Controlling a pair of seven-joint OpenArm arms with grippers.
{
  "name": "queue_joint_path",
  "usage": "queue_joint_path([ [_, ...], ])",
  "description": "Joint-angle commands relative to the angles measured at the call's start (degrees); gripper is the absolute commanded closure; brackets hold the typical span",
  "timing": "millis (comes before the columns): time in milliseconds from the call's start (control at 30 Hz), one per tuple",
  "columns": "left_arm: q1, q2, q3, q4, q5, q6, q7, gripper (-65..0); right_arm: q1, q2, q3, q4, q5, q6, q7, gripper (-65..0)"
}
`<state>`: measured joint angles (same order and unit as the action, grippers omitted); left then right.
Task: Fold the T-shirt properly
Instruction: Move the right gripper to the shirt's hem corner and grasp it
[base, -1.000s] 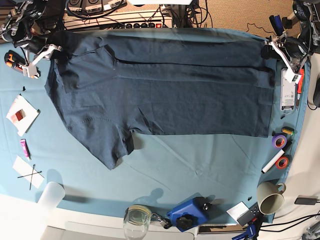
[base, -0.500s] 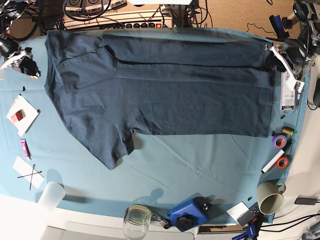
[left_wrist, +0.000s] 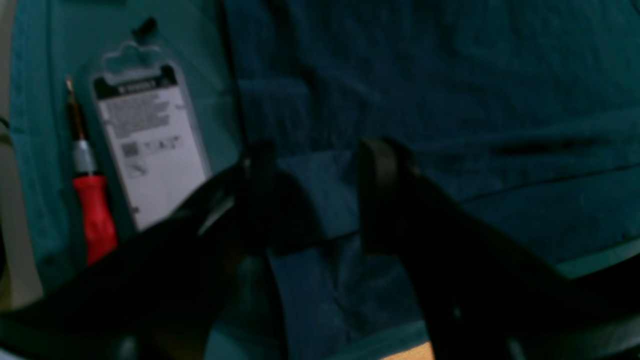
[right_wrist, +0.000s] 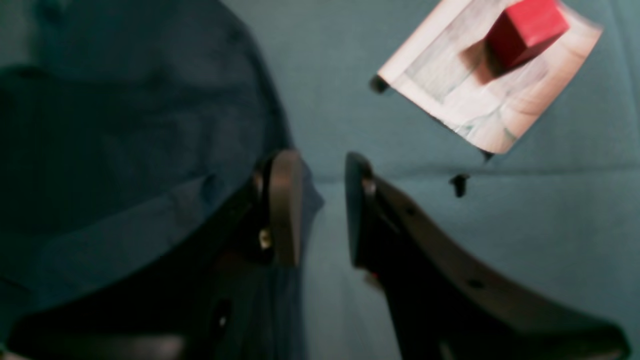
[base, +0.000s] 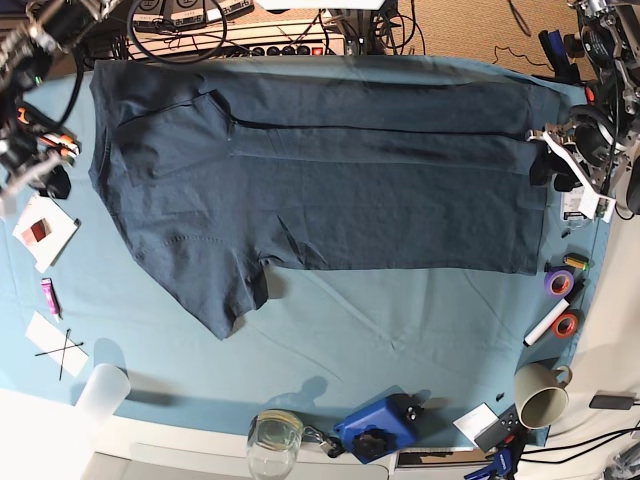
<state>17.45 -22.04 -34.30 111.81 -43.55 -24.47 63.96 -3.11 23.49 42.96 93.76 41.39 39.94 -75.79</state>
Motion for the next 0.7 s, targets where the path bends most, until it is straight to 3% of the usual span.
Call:
queue_joint_path([
  [0,-0.33,-0.81,-0.37,0.96,-0.57,0.0,-1.03,-27.5,1.84,1.29,-1.95,0.5,0.24,0.06,2.64,-16.1],
  [200,-0.33,-0.81,-0.37,0.96,0.76,-0.02,-2.21,-27.5,11.63,1.27,-14.01,-5.95,-8.92,0.06,8.02,-29.1],
  [300,-0.33,-0.81,-0.37,0.96,1.55,0.0,-2.54,-27.5,17.14,1.27,-17.7,-10.73,-12.55,-0.09,12.41,-29.0],
  [433,-0.33,-0.81,-0.37,0.96,1.53,0.0,-2.51,-27.5,23.89,1.27,-21.05,-19.3,-20.17,-3.5,19.19,-29.0],
  [567,-0.33,-0.81,-0.37,0.96,1.53,0.0,-2.51,-27.5,30.23,1.27,-25.77,-32.59,-21.14,-3.74,20.09,-29.0],
  [667,-0.33,-0.81,-0.37,0.96,1.55,0.0,-2.36,-27.5,32.52,1.27,-29.33,-40.39,-23.43,-3.85,24.0,-29.0],
])
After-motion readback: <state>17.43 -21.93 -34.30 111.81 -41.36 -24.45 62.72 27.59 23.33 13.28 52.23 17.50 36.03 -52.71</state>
